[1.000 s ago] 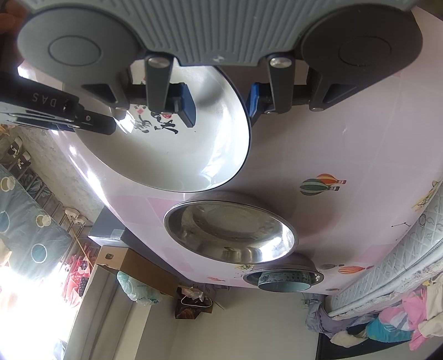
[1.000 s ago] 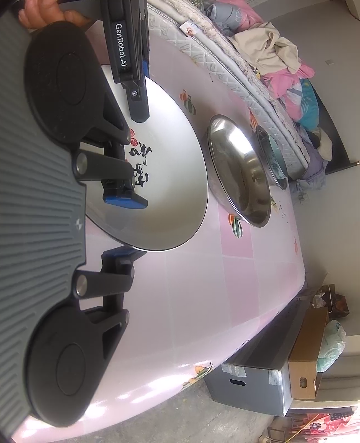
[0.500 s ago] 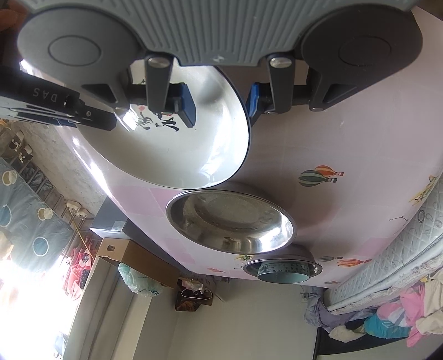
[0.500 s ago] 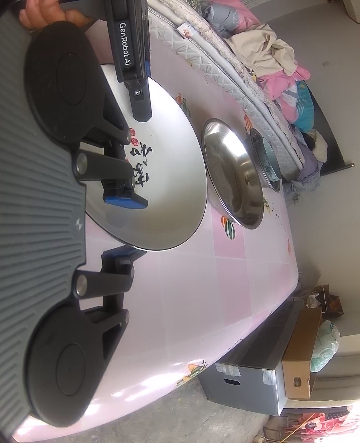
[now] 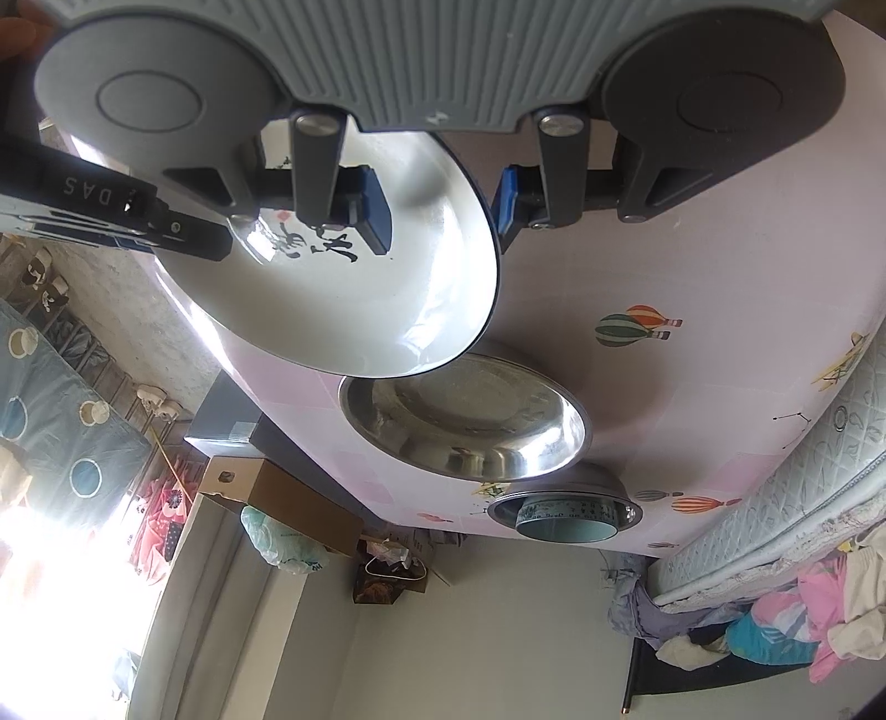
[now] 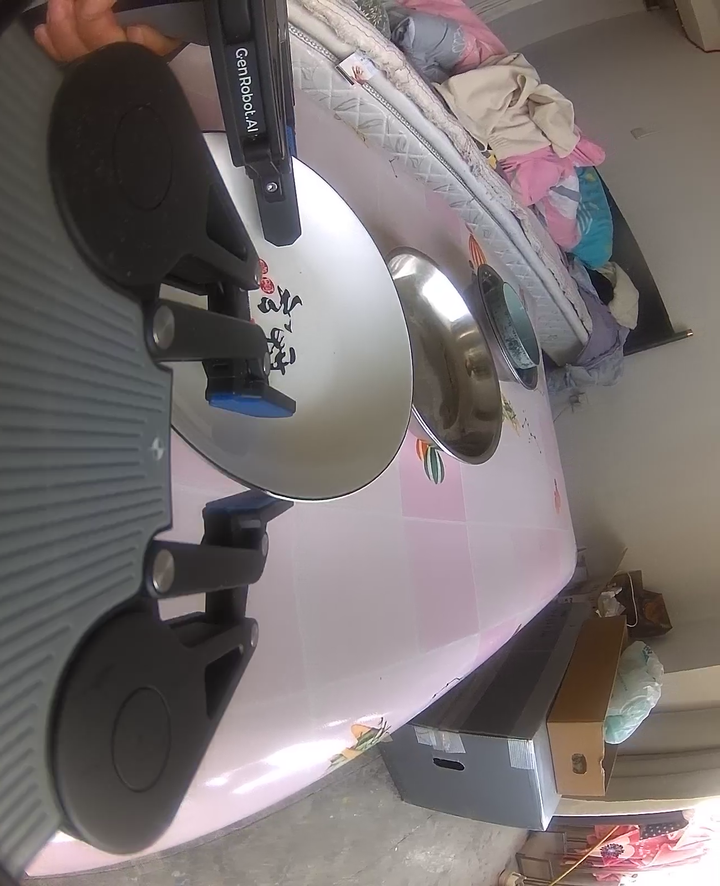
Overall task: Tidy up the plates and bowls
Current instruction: 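Carry the white plate with both grippers over the large steel bowl, then lower the white plate into the large steel bowl and open both grippers, then move both open grippers to the rim of the steel bowl holding the teal bowl, then close both grippers on the steel bowl rim, then lift the steel and teal bowl stack with both grippers over the white plate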
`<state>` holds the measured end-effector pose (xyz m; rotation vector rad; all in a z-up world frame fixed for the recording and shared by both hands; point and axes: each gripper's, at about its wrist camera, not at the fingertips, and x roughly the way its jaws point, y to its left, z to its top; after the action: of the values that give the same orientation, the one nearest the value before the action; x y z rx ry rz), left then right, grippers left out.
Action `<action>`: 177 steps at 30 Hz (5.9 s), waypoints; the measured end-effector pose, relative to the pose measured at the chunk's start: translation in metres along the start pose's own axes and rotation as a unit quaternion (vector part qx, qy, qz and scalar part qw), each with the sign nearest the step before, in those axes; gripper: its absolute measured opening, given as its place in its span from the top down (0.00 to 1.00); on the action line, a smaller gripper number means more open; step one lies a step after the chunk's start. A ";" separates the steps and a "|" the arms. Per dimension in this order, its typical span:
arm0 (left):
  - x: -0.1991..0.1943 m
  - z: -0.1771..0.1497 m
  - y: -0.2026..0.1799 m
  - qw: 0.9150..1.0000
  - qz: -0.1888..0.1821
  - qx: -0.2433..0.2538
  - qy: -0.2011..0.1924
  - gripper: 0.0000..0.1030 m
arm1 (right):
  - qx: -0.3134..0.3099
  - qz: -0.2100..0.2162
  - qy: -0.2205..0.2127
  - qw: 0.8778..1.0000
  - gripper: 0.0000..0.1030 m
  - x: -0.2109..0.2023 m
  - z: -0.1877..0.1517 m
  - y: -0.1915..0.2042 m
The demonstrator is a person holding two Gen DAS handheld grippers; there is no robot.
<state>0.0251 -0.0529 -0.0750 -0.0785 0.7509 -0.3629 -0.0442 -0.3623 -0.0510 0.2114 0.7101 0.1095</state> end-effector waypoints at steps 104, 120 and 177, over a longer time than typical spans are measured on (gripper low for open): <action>0.070 0.114 0.111 0.992 0.085 -0.097 -0.001 0.20 | 0.040 0.050 -0.001 0.998 0.25 0.129 0.134 0.010; 0.118 0.197 0.179 0.989 0.070 -0.132 -0.011 0.27 | -0.022 0.107 0.011 0.994 0.26 0.210 0.253 0.035; 0.216 0.224 0.198 0.978 0.037 -0.202 0.034 0.89 | 0.067 0.167 0.163 0.970 0.90 0.401 0.276 0.040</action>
<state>0.3811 0.0436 -0.0911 -0.4217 0.8856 -0.1375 0.4379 -0.2979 -0.0926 0.4502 1.0061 0.4263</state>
